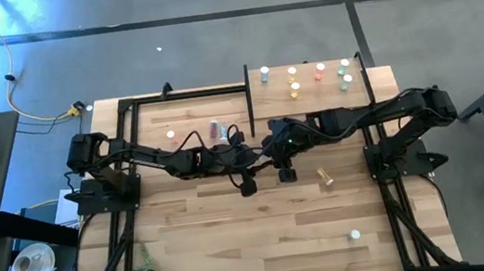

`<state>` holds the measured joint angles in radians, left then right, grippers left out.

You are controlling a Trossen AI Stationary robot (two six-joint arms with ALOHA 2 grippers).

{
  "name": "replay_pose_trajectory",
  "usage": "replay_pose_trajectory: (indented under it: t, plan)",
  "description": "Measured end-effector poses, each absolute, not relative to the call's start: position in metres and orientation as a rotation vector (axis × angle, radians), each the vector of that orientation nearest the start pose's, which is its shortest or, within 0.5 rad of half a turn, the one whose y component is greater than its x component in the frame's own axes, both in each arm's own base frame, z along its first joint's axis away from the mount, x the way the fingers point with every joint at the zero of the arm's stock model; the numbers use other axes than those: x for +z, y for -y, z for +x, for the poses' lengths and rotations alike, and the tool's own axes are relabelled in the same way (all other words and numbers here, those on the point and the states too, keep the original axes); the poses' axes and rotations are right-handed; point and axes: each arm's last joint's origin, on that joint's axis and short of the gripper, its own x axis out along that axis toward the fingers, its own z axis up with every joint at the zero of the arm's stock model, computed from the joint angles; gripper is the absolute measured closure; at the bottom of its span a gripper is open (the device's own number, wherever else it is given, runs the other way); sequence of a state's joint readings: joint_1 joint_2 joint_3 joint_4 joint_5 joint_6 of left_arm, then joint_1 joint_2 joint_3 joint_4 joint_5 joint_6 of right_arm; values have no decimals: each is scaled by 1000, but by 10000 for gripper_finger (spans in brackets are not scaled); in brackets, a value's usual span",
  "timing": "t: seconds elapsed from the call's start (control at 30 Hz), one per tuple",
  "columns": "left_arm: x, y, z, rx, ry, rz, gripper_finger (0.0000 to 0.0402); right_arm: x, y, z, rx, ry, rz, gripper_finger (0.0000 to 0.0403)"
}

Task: Pick and place medicine bottles onto shelf by color
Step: Put the bottom pink medicine bottle aligned with the other pink medicine bottle on the shelf

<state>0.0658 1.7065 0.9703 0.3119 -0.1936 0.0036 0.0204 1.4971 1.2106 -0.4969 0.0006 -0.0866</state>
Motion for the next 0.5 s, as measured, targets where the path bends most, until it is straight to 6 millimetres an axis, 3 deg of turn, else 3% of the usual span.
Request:
replay_pose_trajectory:
  t: [0.27, 0.5]
  plan:
    - [205, -30, 364, 248, -430, 66, 291, 287, -7, 321, 52, -782, -98, 294]
    - [205, -31, 364, 293, -432, 83, 231, 308, -3, 303, -43, -739, -135, 295]
